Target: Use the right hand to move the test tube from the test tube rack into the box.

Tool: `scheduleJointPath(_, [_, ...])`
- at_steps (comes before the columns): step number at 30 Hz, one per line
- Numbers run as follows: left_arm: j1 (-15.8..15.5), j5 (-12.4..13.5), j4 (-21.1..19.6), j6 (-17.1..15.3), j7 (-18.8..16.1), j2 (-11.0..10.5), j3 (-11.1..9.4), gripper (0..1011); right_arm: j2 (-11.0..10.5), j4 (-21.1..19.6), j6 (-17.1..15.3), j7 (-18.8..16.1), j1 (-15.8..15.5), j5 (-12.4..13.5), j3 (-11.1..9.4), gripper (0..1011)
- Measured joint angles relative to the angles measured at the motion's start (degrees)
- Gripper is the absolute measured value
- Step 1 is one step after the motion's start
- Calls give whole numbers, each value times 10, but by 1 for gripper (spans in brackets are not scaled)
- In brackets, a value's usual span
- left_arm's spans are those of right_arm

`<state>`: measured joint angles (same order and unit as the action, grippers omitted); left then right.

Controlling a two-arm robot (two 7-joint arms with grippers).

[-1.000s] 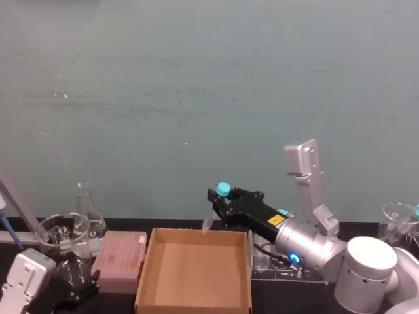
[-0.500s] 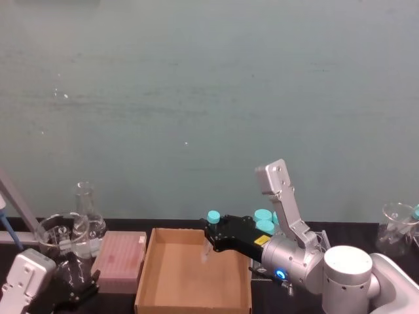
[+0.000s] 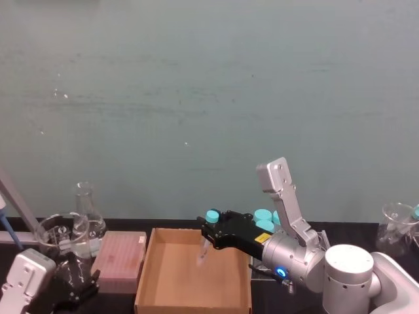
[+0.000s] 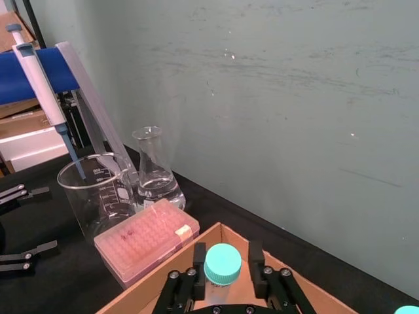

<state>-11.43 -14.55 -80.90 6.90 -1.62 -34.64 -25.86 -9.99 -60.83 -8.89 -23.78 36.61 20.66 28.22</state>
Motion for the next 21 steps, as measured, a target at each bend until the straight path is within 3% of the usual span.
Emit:
scheduleJointPath(2, [0, 0, 0, 0, 0, 0, 0, 1000, 0, 0, 0, 0, 0, 0, 0, 414])
scheduleJointPath(13, [0, 0, 0, 0, 0, 0, 0, 1000, -1, -1, 1, 0, -1, 1, -1, 799])
scheduleJointPath(21, [0, 0, 0, 0, 0, 0, 0, 1000, -1, -2, 2, 0, -1, 1, -1, 996])
